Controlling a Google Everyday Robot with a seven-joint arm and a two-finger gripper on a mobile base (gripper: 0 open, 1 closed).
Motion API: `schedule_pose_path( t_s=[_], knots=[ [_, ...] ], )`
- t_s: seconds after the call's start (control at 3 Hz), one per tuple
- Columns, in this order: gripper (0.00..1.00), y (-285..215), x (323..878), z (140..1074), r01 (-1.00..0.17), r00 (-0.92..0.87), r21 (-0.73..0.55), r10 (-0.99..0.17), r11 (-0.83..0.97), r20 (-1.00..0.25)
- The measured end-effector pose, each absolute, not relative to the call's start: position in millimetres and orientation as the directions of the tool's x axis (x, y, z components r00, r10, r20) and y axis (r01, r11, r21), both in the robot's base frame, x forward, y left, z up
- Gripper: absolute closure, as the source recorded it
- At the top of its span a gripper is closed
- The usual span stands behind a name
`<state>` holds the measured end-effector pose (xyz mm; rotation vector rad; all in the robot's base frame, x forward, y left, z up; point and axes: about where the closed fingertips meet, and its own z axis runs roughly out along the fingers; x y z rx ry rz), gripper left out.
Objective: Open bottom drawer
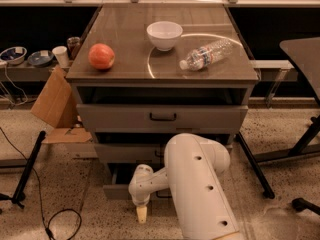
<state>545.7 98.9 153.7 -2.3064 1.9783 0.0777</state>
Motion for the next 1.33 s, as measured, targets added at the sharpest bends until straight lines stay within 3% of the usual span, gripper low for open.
schedule_pose_path(
  t_s=[1.33],
  knots=[
    [0.0, 89.4, 476.5, 148.2, -0.94, 0.317, 0.108, -0.945, -0.324, -0.079]
  ],
)
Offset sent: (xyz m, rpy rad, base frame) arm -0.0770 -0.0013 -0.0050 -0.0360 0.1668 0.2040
